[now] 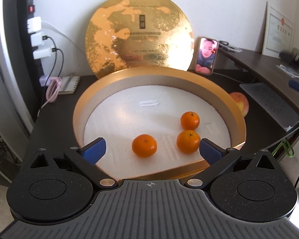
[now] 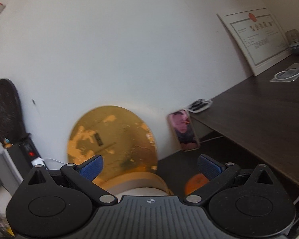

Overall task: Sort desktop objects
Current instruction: 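Close the right gripper around the red-yellow apple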

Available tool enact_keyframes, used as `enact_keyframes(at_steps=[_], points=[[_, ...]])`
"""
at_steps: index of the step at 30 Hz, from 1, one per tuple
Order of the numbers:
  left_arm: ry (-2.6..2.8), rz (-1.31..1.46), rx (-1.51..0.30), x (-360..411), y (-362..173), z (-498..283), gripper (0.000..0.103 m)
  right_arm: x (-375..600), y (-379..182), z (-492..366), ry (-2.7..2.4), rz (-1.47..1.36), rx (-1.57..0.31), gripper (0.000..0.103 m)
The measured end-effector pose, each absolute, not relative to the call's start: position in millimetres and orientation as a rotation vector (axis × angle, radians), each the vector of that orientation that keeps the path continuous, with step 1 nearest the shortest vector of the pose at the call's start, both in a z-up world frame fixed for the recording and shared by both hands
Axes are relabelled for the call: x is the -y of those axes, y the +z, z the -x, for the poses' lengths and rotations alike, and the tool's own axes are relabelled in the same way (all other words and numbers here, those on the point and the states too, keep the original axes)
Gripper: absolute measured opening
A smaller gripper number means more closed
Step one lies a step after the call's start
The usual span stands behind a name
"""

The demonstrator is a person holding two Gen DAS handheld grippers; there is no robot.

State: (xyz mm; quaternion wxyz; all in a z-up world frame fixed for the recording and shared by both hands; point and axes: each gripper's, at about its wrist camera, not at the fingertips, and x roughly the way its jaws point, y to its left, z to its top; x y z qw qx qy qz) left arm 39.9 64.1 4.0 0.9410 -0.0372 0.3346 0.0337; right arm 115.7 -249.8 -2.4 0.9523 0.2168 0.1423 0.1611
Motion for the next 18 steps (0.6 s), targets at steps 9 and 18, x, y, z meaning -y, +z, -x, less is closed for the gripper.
enact_keyframes(at_steps=[9, 18], points=[[0.112, 0.077, -0.732, -61.5, -5.7, -82.8, 0.102, 235.9, -67.8, -181.2, 0.218, -0.205, -0.483, 0.086], [0.097, 0.072, -0.785, -55.7, -17.2, -112.4, 0.101, 239.3, -94.9, -241.3, 0.301, -0.173, -0.606, 0.084]])
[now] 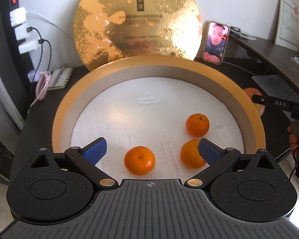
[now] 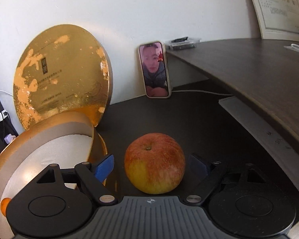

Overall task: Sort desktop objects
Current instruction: 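Close the right gripper around the red-yellow apple, then carry the apple over the gold box and lower it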

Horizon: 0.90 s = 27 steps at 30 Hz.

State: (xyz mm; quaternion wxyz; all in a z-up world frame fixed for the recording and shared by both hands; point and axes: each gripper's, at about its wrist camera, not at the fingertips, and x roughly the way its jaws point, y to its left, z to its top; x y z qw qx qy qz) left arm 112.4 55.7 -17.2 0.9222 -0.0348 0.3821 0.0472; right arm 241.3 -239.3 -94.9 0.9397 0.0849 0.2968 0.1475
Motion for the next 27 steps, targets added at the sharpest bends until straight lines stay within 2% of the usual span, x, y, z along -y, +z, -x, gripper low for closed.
enact_keyframes(at_steps=[17, 23, 27], points=[[0.101, 0.087, -0.806, -58.1, -22.2, -118.4, 0.101, 233.1, -111.8, -272.0, 0.333, -0.198, -0.694, 0.080], [0.114, 0.100, -0.802, -67.5, -22.0, -108.9, 0.101, 226.9, -96.6, -258.5, 0.273, -0.162, -0.675, 0.080], [0.120, 0.116, -0.785, -77.0, -19.8, -101.3, 0.101, 217.1, -65.9, -241.0, 0.264, -0.108, -0.602, 0.080]])
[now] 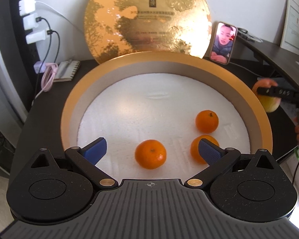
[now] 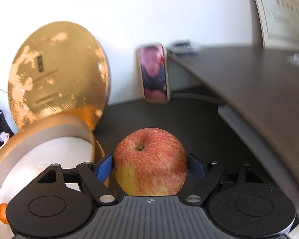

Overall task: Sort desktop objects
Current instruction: 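Carry the apple over the gold box and lower it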

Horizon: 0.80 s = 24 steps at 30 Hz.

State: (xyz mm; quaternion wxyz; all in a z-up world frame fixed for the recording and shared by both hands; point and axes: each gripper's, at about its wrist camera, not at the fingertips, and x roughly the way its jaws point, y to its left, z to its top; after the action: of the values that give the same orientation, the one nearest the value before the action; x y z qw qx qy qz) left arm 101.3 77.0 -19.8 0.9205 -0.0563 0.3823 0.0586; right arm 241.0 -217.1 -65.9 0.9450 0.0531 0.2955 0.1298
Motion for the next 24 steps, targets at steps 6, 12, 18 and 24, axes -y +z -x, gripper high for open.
enact_keyframes(at_steps=[6, 12, 18, 24], points=[[0.145, 0.136, -0.746, -97.3, -12.0, -87.9, 0.101, 173.0, -10.5, -221.0, 0.326, -0.061, -0.522, 0.080], [0.228, 0.177, -0.719, -134.1, -5.8, -67.5, 0.101, 105.7, 0.7, -227.6, 0.449, -0.032, -0.607, 0.080], [0.303, 0.217, -0.716, -171.0, -6.7, -47.1, 0.101, 35.6, -13.4, -228.4, 0.525, 0.060, -0.684, 0.080], [0.321, 0.251, -0.721, -188.2, -12.2, -34.2, 0.101, -14.5, -39.4, -233.9, 0.540, 0.134, -0.790, 0.080]])
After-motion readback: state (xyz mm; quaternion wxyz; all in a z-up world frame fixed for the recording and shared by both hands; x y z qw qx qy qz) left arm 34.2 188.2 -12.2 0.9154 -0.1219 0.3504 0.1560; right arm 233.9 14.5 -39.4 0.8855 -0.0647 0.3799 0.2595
